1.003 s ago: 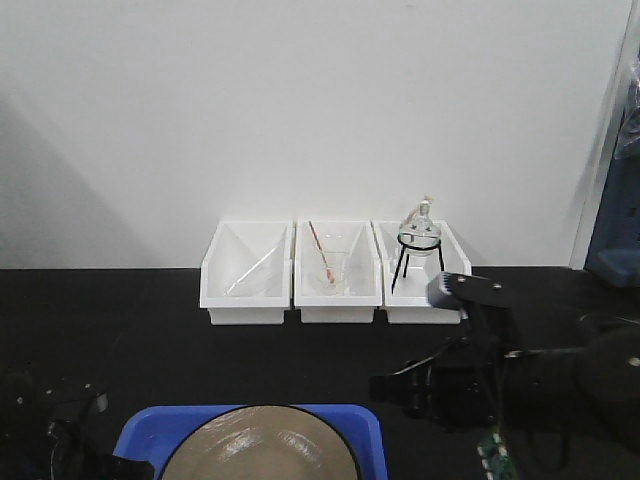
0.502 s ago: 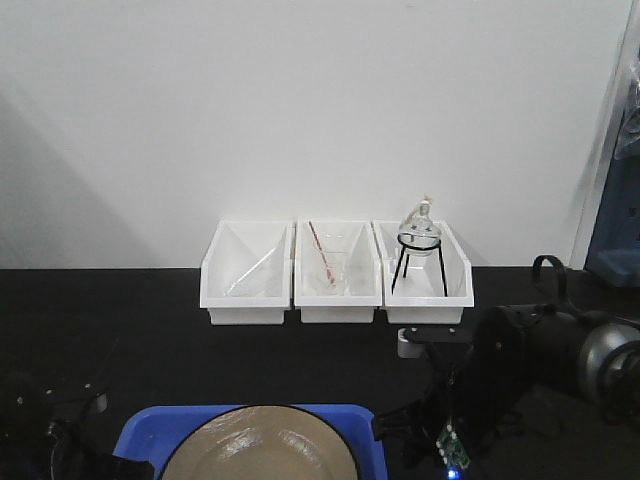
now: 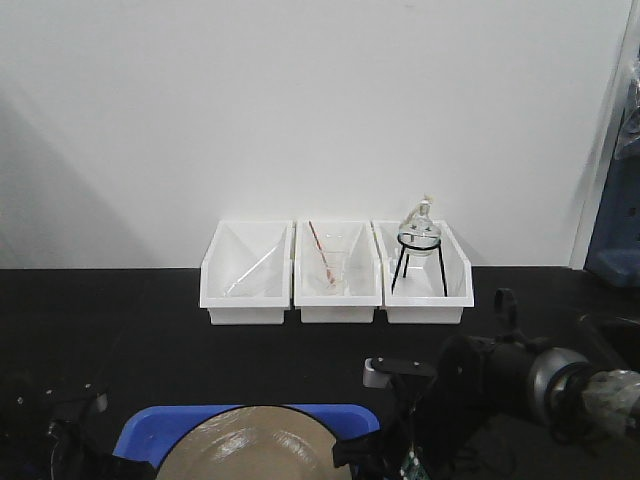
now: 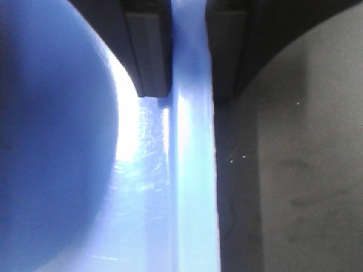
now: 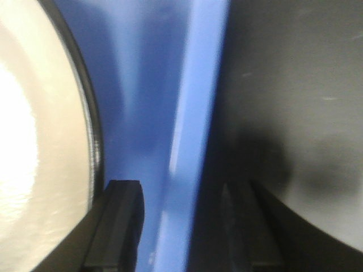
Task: Place disk in tray to left cabinet
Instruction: 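Grip the blue tray's side rims with both grippers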
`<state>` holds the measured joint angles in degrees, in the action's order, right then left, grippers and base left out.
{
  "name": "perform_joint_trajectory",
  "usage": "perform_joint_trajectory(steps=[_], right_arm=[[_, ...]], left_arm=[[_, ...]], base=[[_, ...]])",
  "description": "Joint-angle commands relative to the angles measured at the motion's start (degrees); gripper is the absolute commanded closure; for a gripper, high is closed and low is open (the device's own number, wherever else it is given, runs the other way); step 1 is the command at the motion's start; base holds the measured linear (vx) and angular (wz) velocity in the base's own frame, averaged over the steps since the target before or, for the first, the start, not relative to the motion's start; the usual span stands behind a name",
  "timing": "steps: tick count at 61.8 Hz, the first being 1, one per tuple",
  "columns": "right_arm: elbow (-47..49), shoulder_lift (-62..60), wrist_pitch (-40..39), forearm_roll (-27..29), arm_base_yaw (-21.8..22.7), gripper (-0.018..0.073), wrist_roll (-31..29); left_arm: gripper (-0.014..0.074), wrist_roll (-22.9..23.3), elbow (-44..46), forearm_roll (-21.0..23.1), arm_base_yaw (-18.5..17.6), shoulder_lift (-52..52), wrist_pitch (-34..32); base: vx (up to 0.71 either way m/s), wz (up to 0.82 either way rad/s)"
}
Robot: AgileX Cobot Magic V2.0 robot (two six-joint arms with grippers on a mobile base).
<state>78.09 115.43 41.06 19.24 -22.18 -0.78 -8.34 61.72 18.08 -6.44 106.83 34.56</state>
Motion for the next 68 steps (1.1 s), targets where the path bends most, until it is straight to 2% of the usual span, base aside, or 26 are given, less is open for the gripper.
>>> perform_joint_trajectory(steps=[1, 8, 15, 18, 29, 38, 55, 68], right_arm=[[1.8, -1.7, -3.0, 1.3, -1.4, 0.0153, 0.5], [1.8, -0.3, -3.8, 1.5, -2.1, 0.0176, 1.6], [1.8, 0.9, -3.8, 1.4, -2.4, 0.025, 2.3], [1.8, 1.4, -3.6, 1.5, -2.4, 0.0301, 2.7], [1.8, 1.6, -3.6, 1.2, -2.4, 0.0577, 3.5], [1.8, 1.3, -3.4, 1.0, -2.4, 0.0567, 3.5], [2.2, -3.2, -1.5, -1.4, 0.2, 0.0564, 5.0], [8.8, -5.7, 8.3, -1.8, 4.5, 0.0564, 5.0]], left_arm=[[0.06, 0.4, 1.4, 0.6, -0.4, -2.2, -1.6], [0.06, 0.4, 1.4, 0.6, -0.4, -2.2, -1.6], [0.06, 0.4, 1.4, 0.6, -0.4, -2.2, -1.7], [0.06, 0.4, 1.4, 0.6, -0.4, -2.2, -1.7], [0.06, 0.4, 1.4, 0.6, -0.4, -2.2, -1.6], [0.06, 0.4, 2.0, 0.6, -0.4, -2.3, 0.2], [0.0597, 0.6, 11.0, 0.6, -0.4, -2.3, 11.4], [0.0597, 3.9, 20.3, 0.6, -0.4, -2.3, 18.8]], base=[[0.0, 0.0], [0.0, 0.0], [0.0, 0.0], [0.0, 0.0], [0.0, 0.0], [0.0, 0.0], [0.0, 0.0], [0.0, 0.0]])
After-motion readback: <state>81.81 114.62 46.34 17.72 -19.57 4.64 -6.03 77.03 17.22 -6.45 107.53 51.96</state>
